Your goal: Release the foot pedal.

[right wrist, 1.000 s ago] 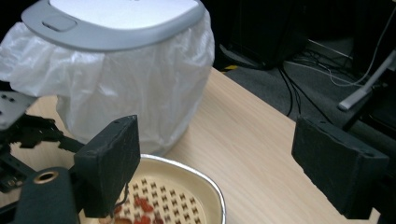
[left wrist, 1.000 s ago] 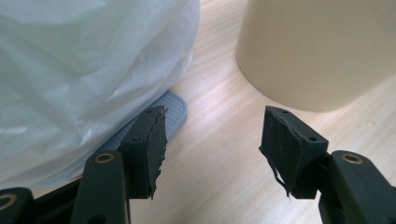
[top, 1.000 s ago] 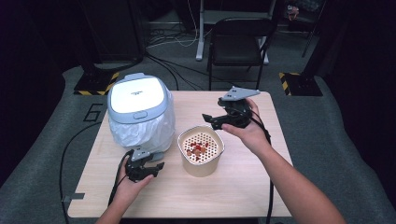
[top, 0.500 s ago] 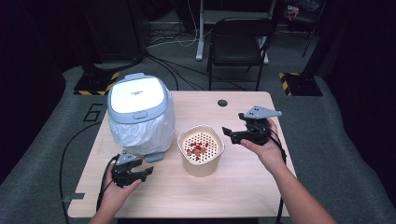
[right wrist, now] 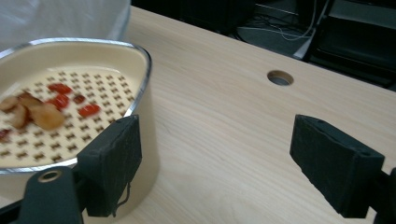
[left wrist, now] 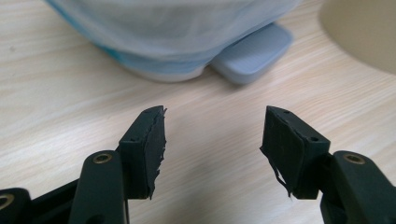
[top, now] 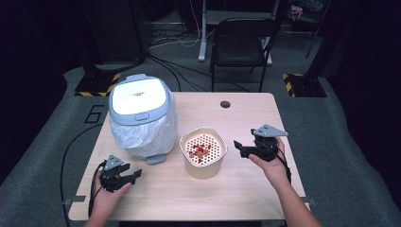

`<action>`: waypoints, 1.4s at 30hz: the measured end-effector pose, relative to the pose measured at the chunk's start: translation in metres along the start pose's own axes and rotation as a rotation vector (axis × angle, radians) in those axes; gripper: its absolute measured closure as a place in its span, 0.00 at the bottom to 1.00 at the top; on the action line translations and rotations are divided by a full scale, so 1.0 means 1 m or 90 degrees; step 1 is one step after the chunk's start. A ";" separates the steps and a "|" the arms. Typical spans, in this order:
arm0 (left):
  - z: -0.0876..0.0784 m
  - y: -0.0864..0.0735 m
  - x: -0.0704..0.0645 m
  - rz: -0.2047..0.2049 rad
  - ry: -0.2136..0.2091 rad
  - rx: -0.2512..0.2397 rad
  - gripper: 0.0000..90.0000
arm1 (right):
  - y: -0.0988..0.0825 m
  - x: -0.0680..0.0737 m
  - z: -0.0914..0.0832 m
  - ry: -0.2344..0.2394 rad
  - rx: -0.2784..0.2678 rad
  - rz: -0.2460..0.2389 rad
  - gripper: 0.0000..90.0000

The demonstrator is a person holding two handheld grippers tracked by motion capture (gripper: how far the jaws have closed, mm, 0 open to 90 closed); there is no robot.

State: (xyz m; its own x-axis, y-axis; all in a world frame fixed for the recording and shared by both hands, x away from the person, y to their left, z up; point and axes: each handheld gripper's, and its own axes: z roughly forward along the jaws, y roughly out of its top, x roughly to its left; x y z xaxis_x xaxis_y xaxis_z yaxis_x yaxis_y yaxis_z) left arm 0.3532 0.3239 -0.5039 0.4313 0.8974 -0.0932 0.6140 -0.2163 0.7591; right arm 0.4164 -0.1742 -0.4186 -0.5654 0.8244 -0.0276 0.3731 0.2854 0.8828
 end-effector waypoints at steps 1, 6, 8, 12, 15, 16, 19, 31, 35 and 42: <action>0.001 -0.002 0.002 -0.004 0.008 -0.003 0.44 | -0.003 -0.001 0.001 -0.002 0.000 0.003 0.18; 0.004 -0.007 0.012 -0.009 0.030 0.005 0.42 | -0.022 -0.008 0.003 -0.022 0.006 0.030 0.18; 0.004 -0.008 0.014 -0.011 0.034 0.013 0.42 | -0.029 -0.010 0.004 -0.031 0.010 0.036 0.18; 0.005 -0.010 0.016 -0.015 0.040 0.012 0.42 | -0.045 -0.016 0.003 -0.042 0.023 0.054 0.18; 0.006 -0.010 0.018 -0.015 0.045 0.014 0.42 | -0.056 -0.019 0.005 -0.057 0.035 0.060 0.18; 0.006 -0.010 0.018 -0.017 0.046 0.013 0.42 | -0.060 -0.021 0.006 -0.058 0.040 0.064 0.18; 0.007 -0.011 0.018 -0.021 0.047 0.010 0.42 | -0.073 -0.025 0.011 -0.066 0.052 0.081 0.18; 0.010 -0.012 0.022 -0.034 0.059 -0.004 0.40 | -0.098 -0.040 0.017 -0.087 0.075 0.132 0.18; 0.011 -0.012 0.020 -0.025 0.058 -0.005 0.40 | -0.102 -0.041 0.018 -0.099 0.082 0.122 0.18; 0.010 -0.013 0.021 -0.029 0.069 -0.011 0.39 | -0.106 -0.043 0.018 -0.098 0.093 0.129 0.18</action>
State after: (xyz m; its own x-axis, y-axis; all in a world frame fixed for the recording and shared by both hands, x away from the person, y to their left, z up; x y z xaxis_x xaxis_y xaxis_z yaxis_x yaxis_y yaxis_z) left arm 0.3612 0.3419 -0.5228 0.3281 0.9428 -0.0584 0.6195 -0.1681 0.7668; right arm 0.4140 -0.2308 -0.5198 -0.3550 0.9328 0.0615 0.5746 0.1658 0.8015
